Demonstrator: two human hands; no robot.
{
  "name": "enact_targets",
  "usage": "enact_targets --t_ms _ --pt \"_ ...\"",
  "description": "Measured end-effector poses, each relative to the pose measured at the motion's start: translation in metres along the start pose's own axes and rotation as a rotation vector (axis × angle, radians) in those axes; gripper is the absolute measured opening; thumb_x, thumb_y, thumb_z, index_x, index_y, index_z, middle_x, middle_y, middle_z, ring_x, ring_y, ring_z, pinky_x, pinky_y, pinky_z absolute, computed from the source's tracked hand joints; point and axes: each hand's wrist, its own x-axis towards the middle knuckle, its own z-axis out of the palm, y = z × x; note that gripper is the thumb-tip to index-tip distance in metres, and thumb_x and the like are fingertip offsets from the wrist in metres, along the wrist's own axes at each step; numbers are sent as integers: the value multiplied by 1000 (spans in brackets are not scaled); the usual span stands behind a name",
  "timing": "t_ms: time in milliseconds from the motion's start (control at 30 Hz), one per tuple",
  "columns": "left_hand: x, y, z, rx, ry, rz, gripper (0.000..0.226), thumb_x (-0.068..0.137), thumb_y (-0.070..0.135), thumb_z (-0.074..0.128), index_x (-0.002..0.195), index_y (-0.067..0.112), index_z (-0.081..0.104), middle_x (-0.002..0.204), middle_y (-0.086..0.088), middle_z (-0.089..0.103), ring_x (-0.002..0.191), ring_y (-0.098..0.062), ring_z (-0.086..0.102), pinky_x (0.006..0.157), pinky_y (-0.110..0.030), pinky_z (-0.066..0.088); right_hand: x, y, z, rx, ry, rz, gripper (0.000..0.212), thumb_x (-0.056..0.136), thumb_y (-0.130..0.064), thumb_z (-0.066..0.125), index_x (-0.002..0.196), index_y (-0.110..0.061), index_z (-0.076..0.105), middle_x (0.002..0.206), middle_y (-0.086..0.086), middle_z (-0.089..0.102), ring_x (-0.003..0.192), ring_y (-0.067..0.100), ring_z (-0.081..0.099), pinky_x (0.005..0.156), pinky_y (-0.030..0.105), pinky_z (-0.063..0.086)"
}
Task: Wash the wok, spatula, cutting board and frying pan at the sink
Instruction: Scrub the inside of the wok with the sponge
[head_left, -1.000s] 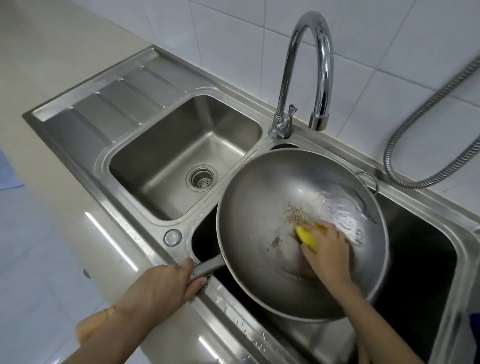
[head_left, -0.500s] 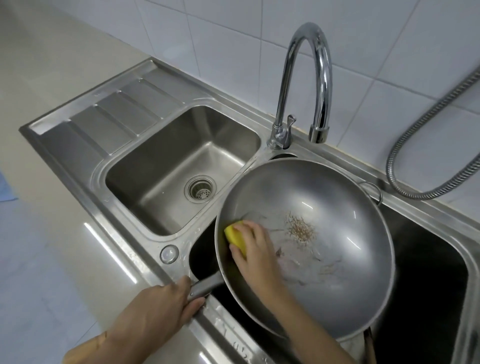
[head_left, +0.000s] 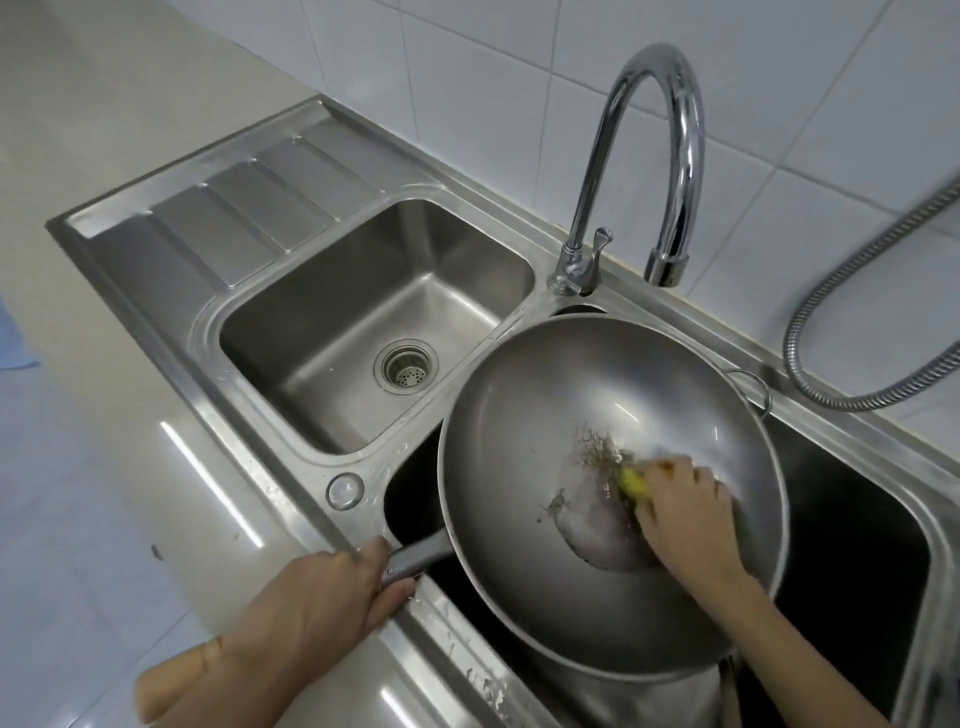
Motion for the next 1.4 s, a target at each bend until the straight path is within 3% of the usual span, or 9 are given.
enact_targets --t_ms 167,300,433,533,700,867,1067,1267,1400 --pt "-3 -4 8 42 74 12 88 73 76 -21 86 27 50 60 -1 65 55 -18 66 45 -27 34 -53 -70 -4 449 -213 -129 35 82 -32 64 117 -30 59 121 -4 51 107 17 49 94 32 43" --pt "0 0 6 9 40 -1 91 58 77 -34 88 30 39 73 -2 67 69 -19 69 51 -27 34 -22 -139 -5 649 -67 -151 32 87 -27 54 119 -26 57 125 -2 48 111 16 45 95 26 38" --pt "3 7 -1 29 -36 -23 88 60 79 -23 95 29 40 83 -1 68 80 -19 69 58 -28 37 35 -115 23 305 -26 -178 42 88 -34 29 118 -28 58 129 4 51 113 28 51 91 43 46" --pt "0 5 -2 59 7 -11 86 65 79 -22 91 29 42 75 0 67 72 -16 69 53 -28 38 50 -47 16 64 76 -135 21 82 -24 63 102 -29 66 112 7 61 97 31 60 78 42 53" --pt "2 0 5 176 23 6 61 92 63 5 64 24 43 33 0 44 25 -12 48 32 -19 19 12 27 -5 -107 -66 -113 41 67 -28 77 105 -19 64 110 15 60 95 33 61 75 44 52" --pt "-3 0 10 73 144 70 69 80 69 -13 81 26 41 58 -1 63 54 -17 66 43 -27 32 -62 2 3 477 -219 -191 34 76 -44 64 109 -36 65 110 -8 55 101 16 51 86 36 43" --pt "-2 -2 12 116 107 39 71 79 71 -20 78 28 36 49 3 54 45 -15 61 38 -25 26 -55 -92 6 865 -200 -174 33 85 -40 61 117 -33 62 121 -11 50 112 9 43 96 26 34" --pt "1 9 2 118 -47 11 57 77 69 -6 89 27 32 78 1 66 75 -18 68 54 -29 39 7 -90 16 558 -24 -66 39 82 -32 65 120 -29 58 127 -1 49 111 24 46 95 38 44" --pt "0 7 2 115 -82 16 60 75 70 -9 90 27 31 74 2 62 74 -17 67 54 -27 39 19 -26 16 209 18 -18 38 76 -23 72 113 -27 62 120 4 56 99 31 55 84 46 48"
